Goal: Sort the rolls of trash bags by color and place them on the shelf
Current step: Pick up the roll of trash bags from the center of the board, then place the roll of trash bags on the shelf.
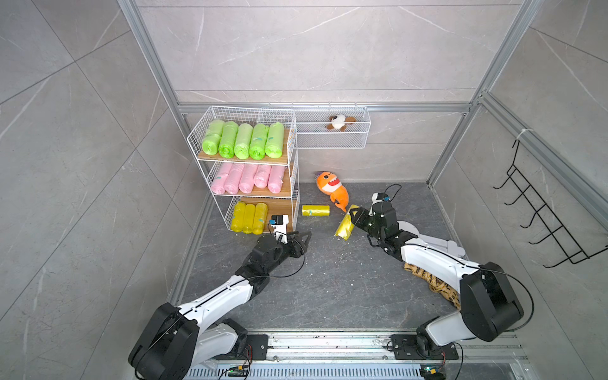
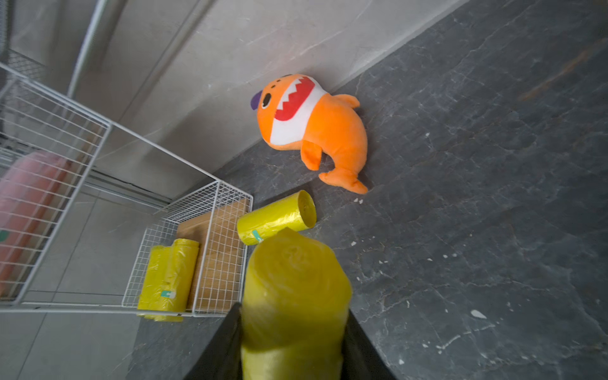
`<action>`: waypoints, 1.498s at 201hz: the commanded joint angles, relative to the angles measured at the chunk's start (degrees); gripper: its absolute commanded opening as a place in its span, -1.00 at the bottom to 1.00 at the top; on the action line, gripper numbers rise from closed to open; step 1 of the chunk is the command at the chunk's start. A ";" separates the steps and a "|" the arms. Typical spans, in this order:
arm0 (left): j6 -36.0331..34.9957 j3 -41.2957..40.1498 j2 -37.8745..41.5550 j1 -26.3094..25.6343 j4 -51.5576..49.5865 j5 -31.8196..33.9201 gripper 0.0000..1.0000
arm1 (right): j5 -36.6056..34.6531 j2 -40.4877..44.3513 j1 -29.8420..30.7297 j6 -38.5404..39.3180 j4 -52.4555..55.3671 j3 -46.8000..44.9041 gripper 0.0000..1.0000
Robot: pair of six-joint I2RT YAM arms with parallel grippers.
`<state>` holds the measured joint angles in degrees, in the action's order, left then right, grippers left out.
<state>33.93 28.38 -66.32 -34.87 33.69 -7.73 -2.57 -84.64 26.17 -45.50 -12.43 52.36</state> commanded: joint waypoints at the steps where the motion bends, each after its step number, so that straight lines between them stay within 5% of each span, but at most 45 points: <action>1: 4.61 1.53 -0.52 -2.95 10.05 -0.72 0.38 | 2.09 3.55 1.37 -3.46 -4.98 -1.40 -0.38; 62: 15.08 5.27 -11.41 -5.47 22.44 -4.85 0.58 | 5.07 5.93 4.39 -11.84 -10.40 -3.17 -0.38; 103: 16.85 7.78 -15.89 -5.91 24.84 -4.16 0.75 | 5.99 6.42 5.29 -14.97 -12.18 -4.06 -0.38; 164: 18.42 9.42 -19.73 -6.04 26.99 -4.82 0.74 | 8.71 6.47 5.70 -20.08 -15.75 -5.15 -0.38; 265: 20.79 10.31 -21.41 -6.06 28.98 -8.09 -0.08 | 8.25 5.68 5.98 -20.90 -17.82 -6.34 -0.37; 301: 18.95 9.43 -20.09 -6.06 26.67 -7.57 -0.36 | 7.25 6.33 5.99 -19.21 -17.03 -6.83 -0.15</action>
<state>54.39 36.67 -87.94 -40.62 58.89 -13.82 5.67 -80.01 31.81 -66.22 -27.20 46.06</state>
